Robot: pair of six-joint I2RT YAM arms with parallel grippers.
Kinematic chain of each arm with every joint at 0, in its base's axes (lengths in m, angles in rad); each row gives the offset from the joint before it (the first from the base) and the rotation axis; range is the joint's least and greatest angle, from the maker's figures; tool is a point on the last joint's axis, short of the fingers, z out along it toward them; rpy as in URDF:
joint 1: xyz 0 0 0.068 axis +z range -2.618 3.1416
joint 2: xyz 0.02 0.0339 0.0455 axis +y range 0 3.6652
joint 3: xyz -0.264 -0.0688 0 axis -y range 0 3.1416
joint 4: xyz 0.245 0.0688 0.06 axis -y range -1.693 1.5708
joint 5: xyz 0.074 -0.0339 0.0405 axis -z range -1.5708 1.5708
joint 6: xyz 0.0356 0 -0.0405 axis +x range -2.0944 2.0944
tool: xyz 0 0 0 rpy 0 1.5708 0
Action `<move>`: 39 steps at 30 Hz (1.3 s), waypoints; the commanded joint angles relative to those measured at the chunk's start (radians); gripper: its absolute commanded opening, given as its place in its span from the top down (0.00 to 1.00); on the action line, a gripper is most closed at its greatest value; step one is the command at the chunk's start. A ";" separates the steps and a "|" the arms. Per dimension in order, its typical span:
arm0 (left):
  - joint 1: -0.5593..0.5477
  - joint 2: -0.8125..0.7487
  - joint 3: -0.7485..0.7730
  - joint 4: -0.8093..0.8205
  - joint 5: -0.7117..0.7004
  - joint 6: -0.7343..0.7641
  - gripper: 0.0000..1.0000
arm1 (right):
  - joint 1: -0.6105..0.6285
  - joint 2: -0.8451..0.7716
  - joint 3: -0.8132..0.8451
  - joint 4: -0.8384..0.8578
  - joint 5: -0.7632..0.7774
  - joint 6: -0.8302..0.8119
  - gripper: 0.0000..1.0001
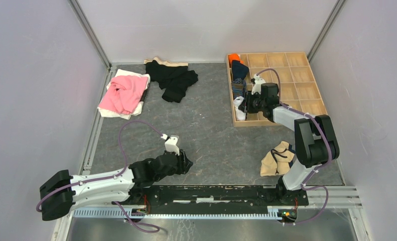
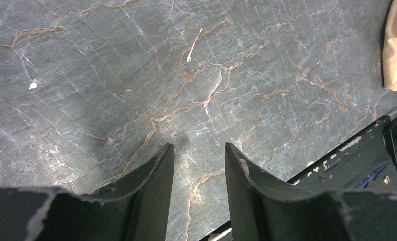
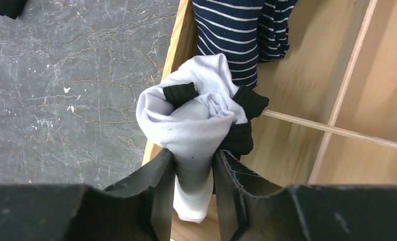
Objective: Roll the underwear
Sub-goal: Place the underwear in the storage box.
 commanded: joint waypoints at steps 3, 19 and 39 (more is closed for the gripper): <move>0.003 -0.001 0.003 0.030 0.001 -0.040 0.51 | -0.016 0.005 -0.001 0.059 -0.013 -0.015 0.75; 0.003 0.015 0.009 0.028 0.004 -0.044 0.51 | -0.109 0.049 -0.032 0.182 -0.436 0.007 1.00; 0.002 0.043 0.020 0.040 0.023 -0.037 0.51 | -0.109 0.053 0.020 0.012 -0.289 -0.112 0.53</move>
